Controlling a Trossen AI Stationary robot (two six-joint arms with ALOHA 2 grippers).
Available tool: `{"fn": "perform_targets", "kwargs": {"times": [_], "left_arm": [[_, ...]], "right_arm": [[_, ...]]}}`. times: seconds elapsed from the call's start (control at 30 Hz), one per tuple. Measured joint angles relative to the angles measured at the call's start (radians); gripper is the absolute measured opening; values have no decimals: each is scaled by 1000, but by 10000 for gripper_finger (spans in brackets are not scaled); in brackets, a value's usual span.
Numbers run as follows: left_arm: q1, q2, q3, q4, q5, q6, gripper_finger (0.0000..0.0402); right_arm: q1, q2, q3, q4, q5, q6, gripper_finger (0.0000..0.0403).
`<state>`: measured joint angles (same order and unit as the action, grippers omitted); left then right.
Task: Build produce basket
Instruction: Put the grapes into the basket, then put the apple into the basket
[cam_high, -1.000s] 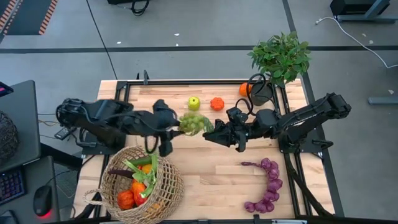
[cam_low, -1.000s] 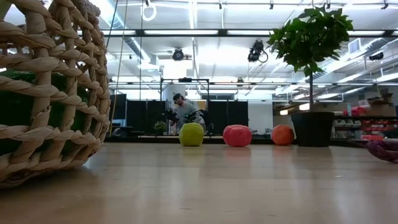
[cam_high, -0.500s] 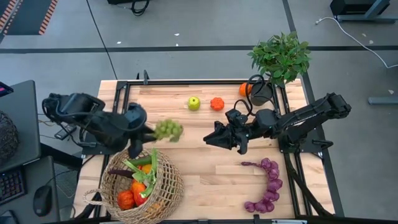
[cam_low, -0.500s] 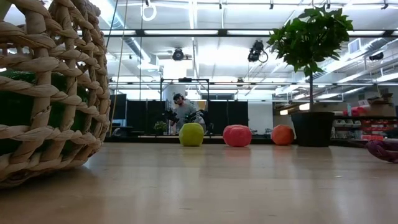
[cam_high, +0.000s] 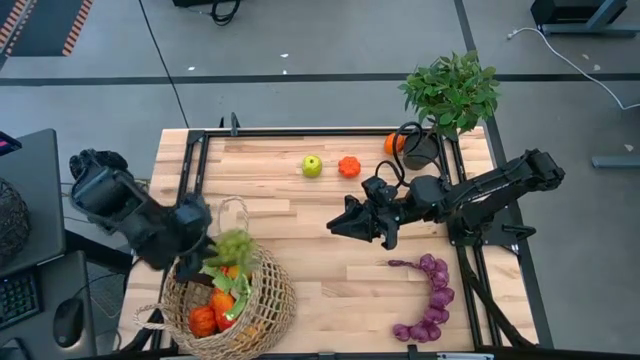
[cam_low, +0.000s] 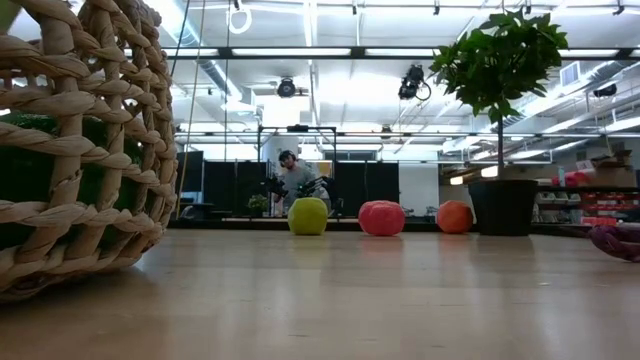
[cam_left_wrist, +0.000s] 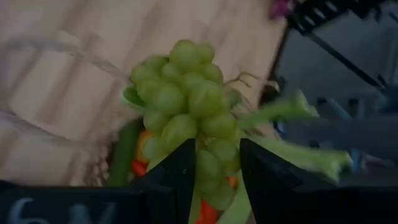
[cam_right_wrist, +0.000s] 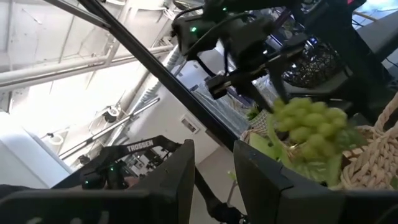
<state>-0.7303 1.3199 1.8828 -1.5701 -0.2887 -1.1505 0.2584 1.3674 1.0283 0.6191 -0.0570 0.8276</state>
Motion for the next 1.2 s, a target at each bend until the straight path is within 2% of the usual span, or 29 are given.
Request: {"fn": "perform_targets", "kwargs": {"times": [0.27, 0.47, 0.53, 0.73, 0.97, 1.2], "left_arm": [[-147, 5, -1, 0, 50, -198, 128], [-190, 24, -50, 0, 58, -226, 130], [-190, 29, -85, -1, 99, -211, 139], [-195, 48, -207, 0, 249, -174, 213], [-201, 48, -328, 1, 256, -178, 310], [-162, 46, -329, -1, 253, -160, 348]], "right_arm": [[0, 0, 0, -55, 0, 0, 119], [0, 0, 0, -55, -1, 0, 119], [0, 0, 0, -54, -2, 0, 119], [0, 0, 0, -55, -16, 0, 119], [0, 0, 0, -61, -16, 0, 119], [0, 0, 0, -119, -12, 0, 122]]}}
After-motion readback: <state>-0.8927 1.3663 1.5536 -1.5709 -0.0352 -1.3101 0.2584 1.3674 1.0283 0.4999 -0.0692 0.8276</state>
